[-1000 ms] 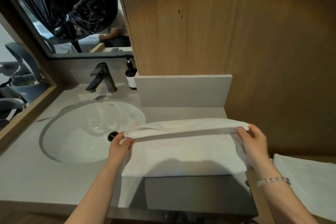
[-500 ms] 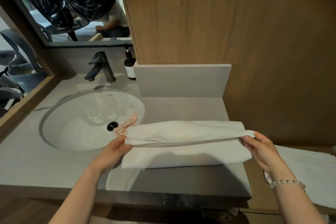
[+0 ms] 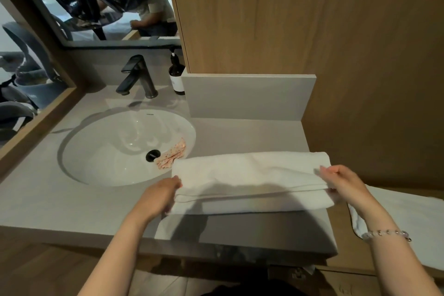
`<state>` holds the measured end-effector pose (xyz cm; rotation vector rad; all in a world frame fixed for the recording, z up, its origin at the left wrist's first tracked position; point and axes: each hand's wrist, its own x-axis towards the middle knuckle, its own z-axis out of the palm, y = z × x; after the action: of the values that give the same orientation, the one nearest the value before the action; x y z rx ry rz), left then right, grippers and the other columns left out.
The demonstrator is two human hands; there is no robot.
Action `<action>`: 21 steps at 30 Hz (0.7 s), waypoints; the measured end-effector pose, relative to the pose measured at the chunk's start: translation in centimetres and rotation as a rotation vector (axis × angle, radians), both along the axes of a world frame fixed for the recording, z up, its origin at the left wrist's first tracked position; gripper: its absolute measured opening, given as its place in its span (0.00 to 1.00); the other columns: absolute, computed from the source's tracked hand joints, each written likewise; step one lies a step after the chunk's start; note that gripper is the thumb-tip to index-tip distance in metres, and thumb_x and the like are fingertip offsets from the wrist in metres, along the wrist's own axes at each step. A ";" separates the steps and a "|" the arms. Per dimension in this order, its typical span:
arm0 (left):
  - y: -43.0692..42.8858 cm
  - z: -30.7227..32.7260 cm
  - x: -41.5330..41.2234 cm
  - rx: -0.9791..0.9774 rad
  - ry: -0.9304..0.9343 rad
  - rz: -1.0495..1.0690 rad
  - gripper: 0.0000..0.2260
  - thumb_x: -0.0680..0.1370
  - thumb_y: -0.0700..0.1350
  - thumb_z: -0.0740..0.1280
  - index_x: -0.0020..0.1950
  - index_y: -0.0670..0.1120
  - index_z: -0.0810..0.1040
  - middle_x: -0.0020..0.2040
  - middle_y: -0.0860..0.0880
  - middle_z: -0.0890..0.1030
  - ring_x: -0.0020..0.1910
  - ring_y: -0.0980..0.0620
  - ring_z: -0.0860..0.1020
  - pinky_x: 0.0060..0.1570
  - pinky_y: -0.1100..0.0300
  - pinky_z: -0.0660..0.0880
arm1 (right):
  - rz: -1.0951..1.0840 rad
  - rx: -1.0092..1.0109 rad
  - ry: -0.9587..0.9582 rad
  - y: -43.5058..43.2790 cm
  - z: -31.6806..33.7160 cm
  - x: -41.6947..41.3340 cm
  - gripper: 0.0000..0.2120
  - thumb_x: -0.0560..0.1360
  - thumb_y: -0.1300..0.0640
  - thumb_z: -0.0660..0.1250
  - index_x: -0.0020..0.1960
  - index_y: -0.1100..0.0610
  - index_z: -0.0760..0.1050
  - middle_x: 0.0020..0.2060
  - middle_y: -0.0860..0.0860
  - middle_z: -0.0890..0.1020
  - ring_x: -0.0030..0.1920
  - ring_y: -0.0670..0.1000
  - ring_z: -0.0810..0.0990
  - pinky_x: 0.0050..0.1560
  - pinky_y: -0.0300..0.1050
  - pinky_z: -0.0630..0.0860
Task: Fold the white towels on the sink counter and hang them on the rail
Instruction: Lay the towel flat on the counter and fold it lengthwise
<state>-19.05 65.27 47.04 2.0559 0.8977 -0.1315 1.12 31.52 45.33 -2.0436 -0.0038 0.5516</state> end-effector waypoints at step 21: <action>2.0 -2.1 6.5 0.093 -0.227 0.173 0.18 0.79 0.32 0.56 0.68 0.36 0.69 0.69 0.37 0.69 0.66 0.39 0.70 0.69 0.49 0.64 | -0.206 0.025 -0.091 5.0 0.2 3.2 0.22 0.75 0.71 0.57 0.64 0.53 0.69 0.63 0.55 0.70 0.58 0.56 0.72 0.50 0.45 0.72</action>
<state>-12.58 67.26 44.96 2.0184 0.9479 0.2366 4.28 36.51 45.51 -2.0145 0.1434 0.3281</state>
